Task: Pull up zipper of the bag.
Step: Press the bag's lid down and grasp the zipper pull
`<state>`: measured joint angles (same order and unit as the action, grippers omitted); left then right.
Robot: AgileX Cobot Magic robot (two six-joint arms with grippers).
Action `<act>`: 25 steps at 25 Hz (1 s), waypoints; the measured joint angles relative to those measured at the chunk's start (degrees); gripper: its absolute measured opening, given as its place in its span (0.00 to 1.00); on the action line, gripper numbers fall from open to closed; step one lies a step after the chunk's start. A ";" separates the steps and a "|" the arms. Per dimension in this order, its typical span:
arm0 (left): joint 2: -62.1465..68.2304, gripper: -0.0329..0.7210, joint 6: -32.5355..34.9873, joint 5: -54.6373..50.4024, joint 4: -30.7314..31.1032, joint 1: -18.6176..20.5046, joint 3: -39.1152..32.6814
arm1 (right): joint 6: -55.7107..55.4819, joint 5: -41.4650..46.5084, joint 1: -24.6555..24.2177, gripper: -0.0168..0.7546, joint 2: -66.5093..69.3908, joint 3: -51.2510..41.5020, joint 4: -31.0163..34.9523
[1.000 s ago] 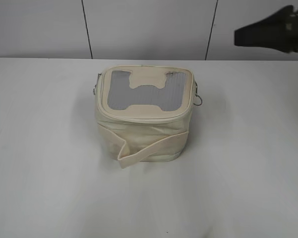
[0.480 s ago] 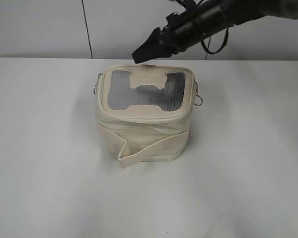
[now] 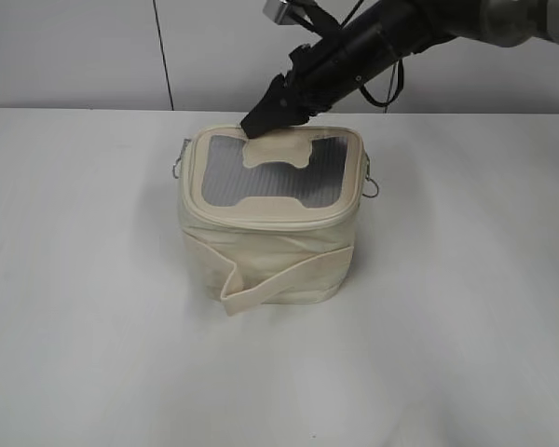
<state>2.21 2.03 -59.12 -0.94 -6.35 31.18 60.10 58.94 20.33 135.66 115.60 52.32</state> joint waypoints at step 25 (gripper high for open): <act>99.53 0.56 104.87 12.60 -75.93 4.50 21.57 | 1.93 3.02 0.47 0.09 0.00 0.32 -0.09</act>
<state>101.74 106.89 -46.52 -76.87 -1.85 52.75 62.02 61.96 20.80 135.66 115.92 52.23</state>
